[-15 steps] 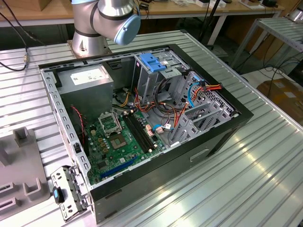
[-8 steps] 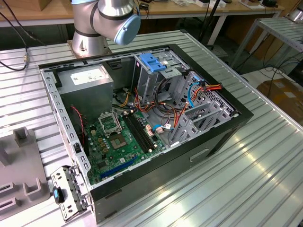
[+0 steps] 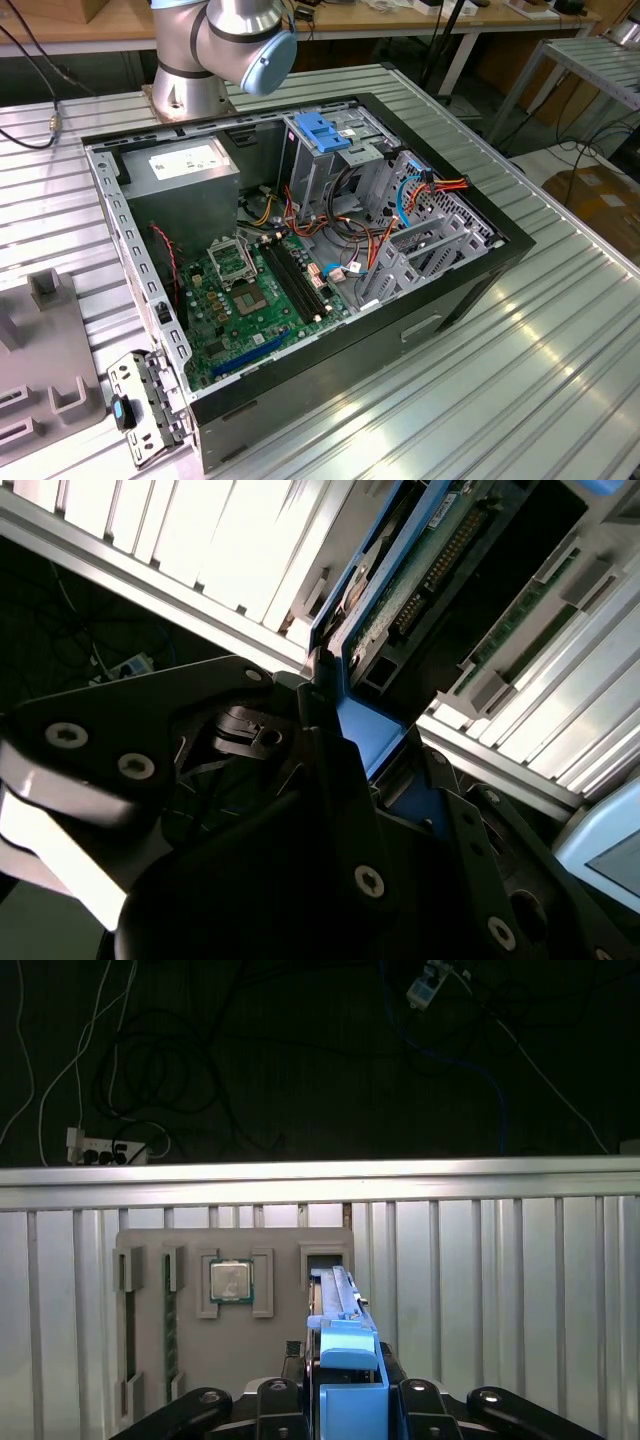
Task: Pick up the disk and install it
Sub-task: 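Pick up the disk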
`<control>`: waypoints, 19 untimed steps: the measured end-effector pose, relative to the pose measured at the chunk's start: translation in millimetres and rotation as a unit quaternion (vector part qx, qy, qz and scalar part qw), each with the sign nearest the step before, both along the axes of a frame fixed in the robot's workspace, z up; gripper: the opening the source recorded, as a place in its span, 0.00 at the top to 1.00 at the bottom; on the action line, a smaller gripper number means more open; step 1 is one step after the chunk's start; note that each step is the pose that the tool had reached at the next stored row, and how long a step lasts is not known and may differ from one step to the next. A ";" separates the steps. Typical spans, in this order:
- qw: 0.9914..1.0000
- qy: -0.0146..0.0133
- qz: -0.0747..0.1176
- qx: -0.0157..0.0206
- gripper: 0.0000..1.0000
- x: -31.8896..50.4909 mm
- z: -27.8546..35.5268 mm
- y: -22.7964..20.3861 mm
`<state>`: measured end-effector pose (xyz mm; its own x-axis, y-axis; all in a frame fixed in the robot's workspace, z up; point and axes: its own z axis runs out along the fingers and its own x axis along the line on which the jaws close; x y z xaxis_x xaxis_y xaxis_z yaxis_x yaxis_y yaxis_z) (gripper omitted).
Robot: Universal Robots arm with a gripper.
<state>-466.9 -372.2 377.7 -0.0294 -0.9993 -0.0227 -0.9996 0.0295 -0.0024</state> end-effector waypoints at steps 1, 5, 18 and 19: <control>1.000 0.000 0.000 0.000 0.63 0.0 0.1 0.0; 1.000 0.000 0.000 0.000 0.63 0.0 0.9 0.0; 1.000 0.000 0.000 0.000 0.63 0.0 4.3 0.0; 1.000 0.000 0.000 0.000 0.63 0.0 4.6 0.0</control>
